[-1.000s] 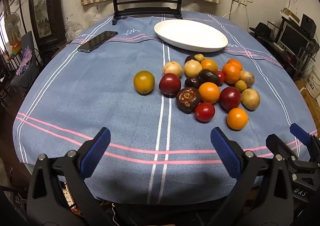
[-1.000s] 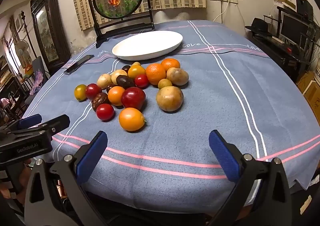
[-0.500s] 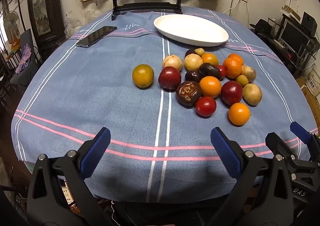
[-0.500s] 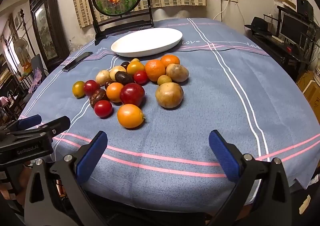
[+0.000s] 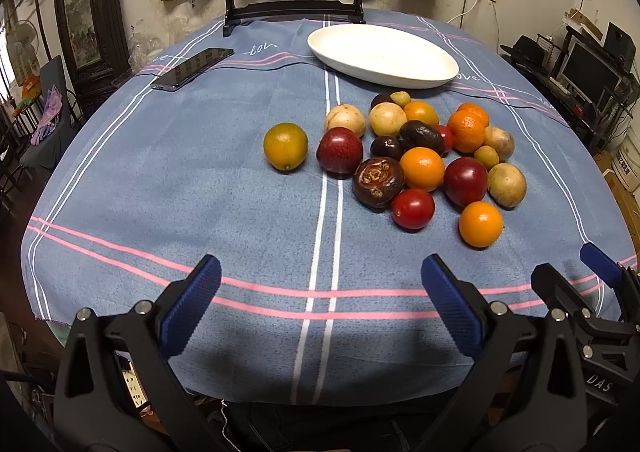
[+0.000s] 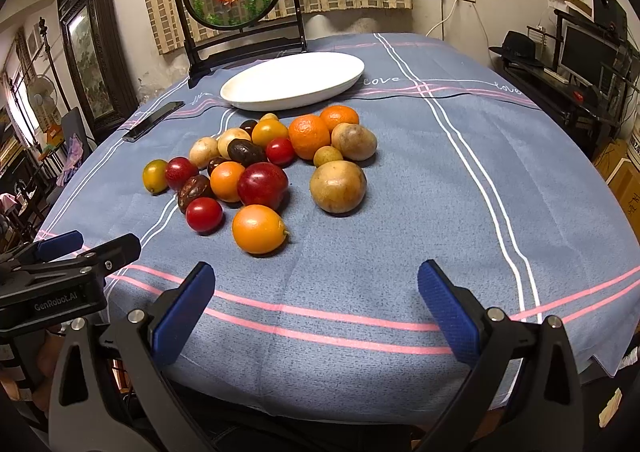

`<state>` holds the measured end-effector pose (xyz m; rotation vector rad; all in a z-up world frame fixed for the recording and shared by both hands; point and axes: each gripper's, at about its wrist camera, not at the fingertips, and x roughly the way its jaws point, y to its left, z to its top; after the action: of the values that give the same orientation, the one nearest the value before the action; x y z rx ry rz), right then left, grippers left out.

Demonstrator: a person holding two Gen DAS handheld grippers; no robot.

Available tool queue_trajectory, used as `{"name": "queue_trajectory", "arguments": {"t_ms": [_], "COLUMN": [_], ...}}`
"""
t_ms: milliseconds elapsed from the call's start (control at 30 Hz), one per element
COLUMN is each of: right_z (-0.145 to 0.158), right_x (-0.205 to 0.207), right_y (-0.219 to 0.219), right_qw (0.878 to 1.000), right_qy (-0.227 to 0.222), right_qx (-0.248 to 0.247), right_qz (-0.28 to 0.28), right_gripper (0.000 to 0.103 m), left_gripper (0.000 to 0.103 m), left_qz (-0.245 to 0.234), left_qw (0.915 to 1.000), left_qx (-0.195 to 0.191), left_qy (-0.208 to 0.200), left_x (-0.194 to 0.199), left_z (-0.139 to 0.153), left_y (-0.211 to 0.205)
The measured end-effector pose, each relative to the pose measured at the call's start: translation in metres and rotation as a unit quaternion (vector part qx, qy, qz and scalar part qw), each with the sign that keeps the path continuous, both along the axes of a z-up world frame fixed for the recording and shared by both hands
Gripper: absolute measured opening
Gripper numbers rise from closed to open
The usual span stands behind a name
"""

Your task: Organize fruits

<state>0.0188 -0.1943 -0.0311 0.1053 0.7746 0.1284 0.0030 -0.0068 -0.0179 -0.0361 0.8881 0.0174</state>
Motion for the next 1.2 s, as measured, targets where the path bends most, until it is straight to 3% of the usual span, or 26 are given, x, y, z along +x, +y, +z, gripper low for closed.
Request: {"name": "queue_trajectory", "arguments": {"t_ms": [1200], "right_z": [-0.0019], "right_x": [-0.0007], "right_y": [0.0007], "right_qw": [1.0], "right_qy": [0.004], "right_qx": [-0.004], "right_qz": [-0.002], "right_gripper": [0.102], "left_gripper": [0.101], "left_qz": [-0.002], "left_qw": [0.9999], "left_qx": [-0.003], "left_qy": [0.011], "left_x": [-0.0002], "left_z": [-0.0037], "left_y": [-0.0017]}}
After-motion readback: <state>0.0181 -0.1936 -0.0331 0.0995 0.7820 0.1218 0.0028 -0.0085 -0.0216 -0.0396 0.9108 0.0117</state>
